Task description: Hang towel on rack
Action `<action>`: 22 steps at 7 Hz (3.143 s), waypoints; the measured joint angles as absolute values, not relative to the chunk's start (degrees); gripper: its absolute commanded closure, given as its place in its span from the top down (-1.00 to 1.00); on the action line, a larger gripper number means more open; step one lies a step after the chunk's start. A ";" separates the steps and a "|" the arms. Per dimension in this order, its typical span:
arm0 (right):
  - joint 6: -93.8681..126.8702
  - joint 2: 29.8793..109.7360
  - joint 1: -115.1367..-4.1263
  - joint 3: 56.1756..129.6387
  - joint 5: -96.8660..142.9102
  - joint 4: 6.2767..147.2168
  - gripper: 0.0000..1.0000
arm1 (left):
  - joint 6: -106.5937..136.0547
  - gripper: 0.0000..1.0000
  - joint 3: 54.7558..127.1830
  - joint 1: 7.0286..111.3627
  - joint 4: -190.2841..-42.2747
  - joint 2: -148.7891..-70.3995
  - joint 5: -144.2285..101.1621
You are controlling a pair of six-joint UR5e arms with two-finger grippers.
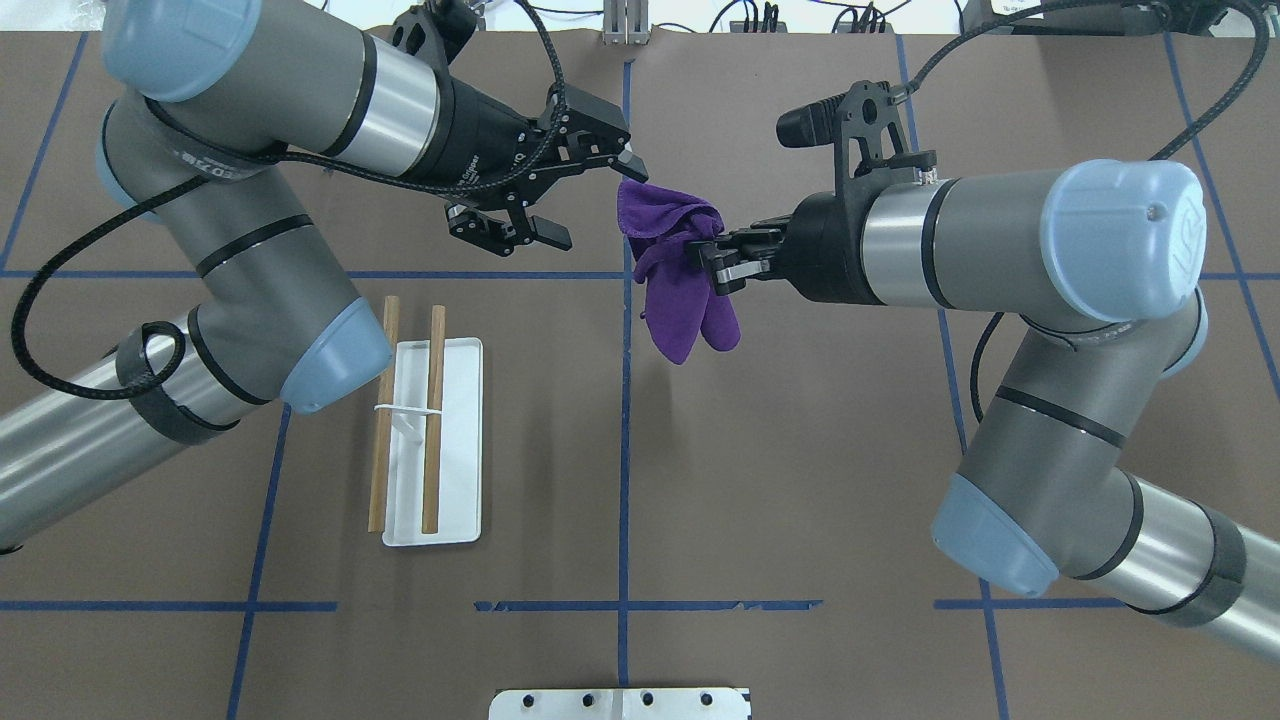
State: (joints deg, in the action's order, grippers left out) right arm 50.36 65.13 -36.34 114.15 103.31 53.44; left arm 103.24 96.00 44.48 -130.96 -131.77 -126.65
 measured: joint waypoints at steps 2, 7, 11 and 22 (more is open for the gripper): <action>51.54 65.20 -35.92 115.26 103.14 53.44 -1.00 | 103.58 0.77 93.86 44.26 -131.07 -133.77 -126.50; 52.03 65.16 -35.80 115.49 103.18 53.44 -1.00 | 103.51 -1.00 93.44 44.14 -131.05 -134.75 -126.55; 52.01 65.14 -35.78 115.49 103.24 53.44 0.47 | 103.07 -1.00 93.63 44.20 -131.04 -134.75 -126.59; 50.54 72.29 -40.13 134.55 106.68 92.60 1.00 | 104.47 -1.00 95.99 44.25 -130.10 -135.58 -126.50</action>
